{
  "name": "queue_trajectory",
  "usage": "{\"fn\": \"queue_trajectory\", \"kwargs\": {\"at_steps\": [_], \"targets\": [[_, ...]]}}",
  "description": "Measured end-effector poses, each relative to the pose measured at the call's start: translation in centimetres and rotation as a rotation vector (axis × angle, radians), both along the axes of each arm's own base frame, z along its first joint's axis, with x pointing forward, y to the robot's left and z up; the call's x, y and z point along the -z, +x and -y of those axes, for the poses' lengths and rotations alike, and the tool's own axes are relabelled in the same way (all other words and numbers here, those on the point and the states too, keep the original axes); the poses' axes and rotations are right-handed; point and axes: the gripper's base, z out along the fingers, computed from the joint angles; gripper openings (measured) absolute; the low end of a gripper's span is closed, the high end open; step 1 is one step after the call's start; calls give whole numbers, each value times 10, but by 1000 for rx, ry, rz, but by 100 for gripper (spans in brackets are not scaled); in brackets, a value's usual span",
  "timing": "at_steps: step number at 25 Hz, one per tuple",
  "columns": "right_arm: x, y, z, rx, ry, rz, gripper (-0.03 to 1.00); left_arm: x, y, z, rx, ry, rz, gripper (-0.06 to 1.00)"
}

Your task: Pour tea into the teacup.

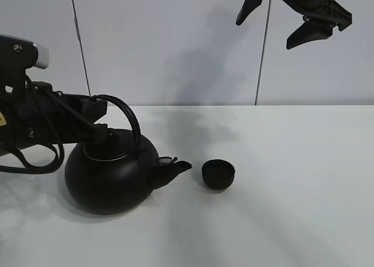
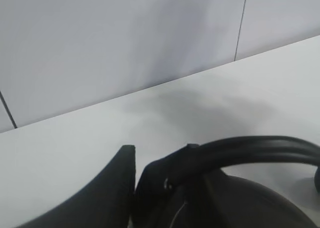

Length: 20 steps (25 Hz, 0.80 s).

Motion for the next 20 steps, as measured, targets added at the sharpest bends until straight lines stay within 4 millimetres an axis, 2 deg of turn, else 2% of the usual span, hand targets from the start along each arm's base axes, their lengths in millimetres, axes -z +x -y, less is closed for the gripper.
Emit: {"fn": "queue_trajectory", "kwargs": {"at_steps": [5, 12, 20], "targets": [[0, 0, 0, 0, 0, 0, 65, -1, -2, 1, 11, -15, 6, 28], [0, 0, 0, 0, 0, 0, 65, 6, -15, -5, 14, -30, -41, 38], [0, 0, 0, 0, 0, 0, 65, -6, -27, -9, 33, -41, -15, 47]]}}
